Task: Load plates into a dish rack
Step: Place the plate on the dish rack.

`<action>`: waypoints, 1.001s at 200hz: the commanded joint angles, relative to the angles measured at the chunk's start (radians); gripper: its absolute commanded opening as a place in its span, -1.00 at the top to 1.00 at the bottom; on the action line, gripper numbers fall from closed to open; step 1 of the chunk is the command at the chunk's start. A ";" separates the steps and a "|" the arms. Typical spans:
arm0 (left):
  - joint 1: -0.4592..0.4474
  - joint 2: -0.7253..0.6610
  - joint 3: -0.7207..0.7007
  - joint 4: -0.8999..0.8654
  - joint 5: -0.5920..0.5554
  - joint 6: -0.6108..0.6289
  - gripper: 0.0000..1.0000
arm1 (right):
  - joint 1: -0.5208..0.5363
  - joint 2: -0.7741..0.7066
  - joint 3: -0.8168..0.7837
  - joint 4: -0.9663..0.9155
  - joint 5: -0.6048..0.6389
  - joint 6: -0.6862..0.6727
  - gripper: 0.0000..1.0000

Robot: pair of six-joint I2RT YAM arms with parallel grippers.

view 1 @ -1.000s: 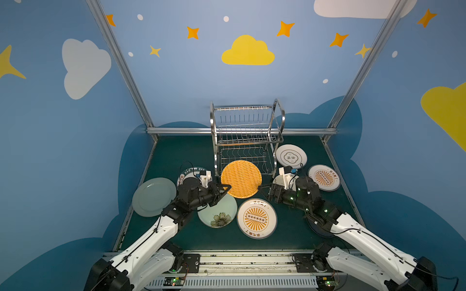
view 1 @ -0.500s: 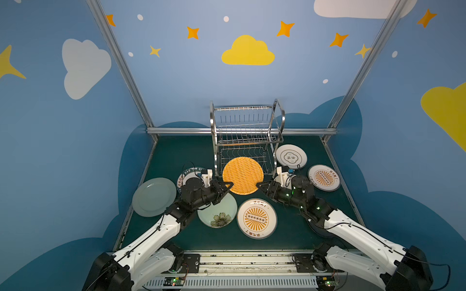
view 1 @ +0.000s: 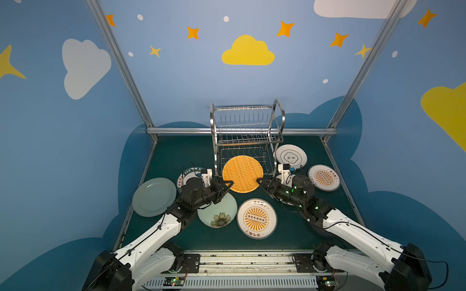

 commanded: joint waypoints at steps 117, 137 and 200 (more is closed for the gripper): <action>-0.011 -0.004 -0.003 0.058 -0.029 0.000 0.93 | 0.030 0.098 0.050 0.093 -0.015 0.082 0.61; -0.011 -0.006 -0.004 0.048 -0.035 0.002 0.93 | 0.036 0.084 0.043 0.077 0.007 0.090 0.70; -0.011 0.003 -0.018 0.043 -0.046 0.004 0.63 | 0.056 0.001 0.070 -0.096 0.127 0.087 1.00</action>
